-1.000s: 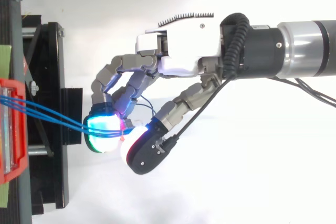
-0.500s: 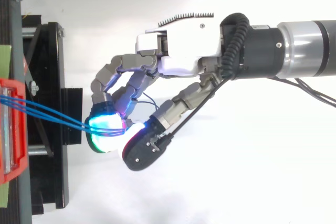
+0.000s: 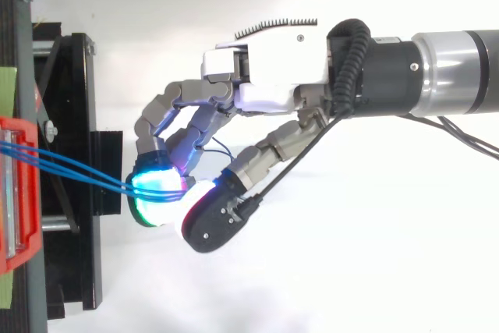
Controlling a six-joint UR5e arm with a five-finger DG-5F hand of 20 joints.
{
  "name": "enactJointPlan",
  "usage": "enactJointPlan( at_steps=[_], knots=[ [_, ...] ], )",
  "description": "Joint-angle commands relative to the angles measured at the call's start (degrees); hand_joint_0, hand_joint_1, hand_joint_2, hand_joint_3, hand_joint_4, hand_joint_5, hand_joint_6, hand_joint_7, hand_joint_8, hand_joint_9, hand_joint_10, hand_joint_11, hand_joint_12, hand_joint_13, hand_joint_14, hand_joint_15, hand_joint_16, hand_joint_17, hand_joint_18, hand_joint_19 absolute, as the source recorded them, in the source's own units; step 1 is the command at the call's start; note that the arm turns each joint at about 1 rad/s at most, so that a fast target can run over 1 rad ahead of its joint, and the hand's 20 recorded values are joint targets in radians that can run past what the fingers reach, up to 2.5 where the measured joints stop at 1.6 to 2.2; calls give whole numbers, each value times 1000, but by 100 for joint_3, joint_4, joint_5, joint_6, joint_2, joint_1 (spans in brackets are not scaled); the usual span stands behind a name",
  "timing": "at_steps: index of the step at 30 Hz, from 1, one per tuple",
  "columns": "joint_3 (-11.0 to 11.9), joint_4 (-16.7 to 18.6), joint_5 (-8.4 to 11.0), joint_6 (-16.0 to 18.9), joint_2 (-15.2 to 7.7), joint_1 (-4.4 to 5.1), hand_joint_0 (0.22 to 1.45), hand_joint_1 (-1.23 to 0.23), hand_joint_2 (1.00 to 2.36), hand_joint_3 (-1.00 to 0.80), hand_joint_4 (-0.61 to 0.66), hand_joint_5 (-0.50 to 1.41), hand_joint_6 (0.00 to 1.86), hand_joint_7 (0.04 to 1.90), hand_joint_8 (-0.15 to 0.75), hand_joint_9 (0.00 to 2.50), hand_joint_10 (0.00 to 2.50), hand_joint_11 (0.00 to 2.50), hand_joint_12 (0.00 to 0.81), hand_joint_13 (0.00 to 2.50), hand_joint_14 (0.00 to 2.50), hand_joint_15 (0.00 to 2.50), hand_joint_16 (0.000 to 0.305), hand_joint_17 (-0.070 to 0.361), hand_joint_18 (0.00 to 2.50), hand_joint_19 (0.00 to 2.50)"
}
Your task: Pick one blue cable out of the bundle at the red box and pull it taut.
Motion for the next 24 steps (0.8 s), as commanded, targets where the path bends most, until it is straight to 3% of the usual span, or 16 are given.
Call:
enactJointPlan(
  at_steps=[1,6,11,14,18,22,24],
  knots=[
    [0,0,0,-4,0,0,666,-761,1004,-434,86,-162,914,1043,352,927,10,1105,377,608,11,306,52,116,608,375],
    [0,0,9,-4,0,0,699,-802,1010,-370,37,-171,937,1015,348,917,11,1092,377,613,13,303,52,116,621,359],
    [0,0,9,-4,0,9,768,-897,1000,-500,18,-179,936,958,344,899,11,1087,376,617,11,295,51,116,630,334],
    [0,0,9,-4,0,0,721,-938,1000,-500,113,-177,928,945,342,894,12,1087,371,621,11,304,51,115,635,340],
    [0,0,9,-4,-9,0,535,-862,1000,-500,136,-169,922,942,359,909,10,1093,387,604,13,319,55,124,621,378],
    [0,0,9,5,0,0,538,-671,1000,-500,130,-163,909,973,362,924,10,1095,388,596,11,321,55,123,593,403],
    [0,0,9,-4,0,0,578,-644,1000,-500,123,-163,907,976,351,918,11,1089,377,586,12,331,53,119,569,416]
  ],
)
